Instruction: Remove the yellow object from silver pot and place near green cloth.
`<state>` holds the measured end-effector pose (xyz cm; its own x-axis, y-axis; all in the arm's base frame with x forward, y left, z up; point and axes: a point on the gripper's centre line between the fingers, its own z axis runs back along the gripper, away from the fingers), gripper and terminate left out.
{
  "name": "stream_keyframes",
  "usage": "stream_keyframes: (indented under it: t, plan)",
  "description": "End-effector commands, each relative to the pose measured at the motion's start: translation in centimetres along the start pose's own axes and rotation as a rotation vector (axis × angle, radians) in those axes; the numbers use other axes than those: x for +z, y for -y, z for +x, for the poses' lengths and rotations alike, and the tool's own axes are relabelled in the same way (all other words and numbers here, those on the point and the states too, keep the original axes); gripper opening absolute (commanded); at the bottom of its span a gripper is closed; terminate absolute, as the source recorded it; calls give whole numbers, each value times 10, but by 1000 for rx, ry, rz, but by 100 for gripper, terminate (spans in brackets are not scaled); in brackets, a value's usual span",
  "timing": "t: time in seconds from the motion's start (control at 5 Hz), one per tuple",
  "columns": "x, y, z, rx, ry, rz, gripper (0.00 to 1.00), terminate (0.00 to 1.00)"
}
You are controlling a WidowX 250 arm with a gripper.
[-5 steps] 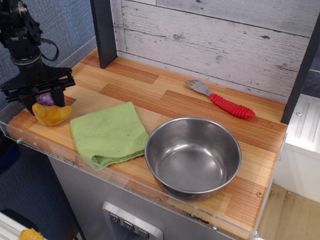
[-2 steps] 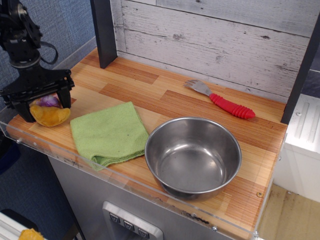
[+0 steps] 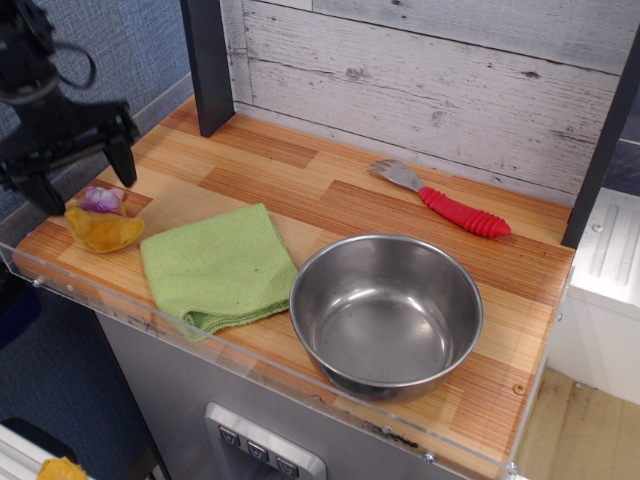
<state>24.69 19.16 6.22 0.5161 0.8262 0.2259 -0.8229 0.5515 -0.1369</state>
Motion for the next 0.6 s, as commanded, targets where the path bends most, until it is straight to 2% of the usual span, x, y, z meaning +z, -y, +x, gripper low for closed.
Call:
stream_keyframes:
  t: [0.0, 0.2, 0.4]
  plan:
    - [79, 2, 0, 10, 33, -92, 100, 0]
    - [107, 4, -2, -25, 68, -146, 100, 0]
    - [107, 4, -2, -25, 68, -146, 100, 100]
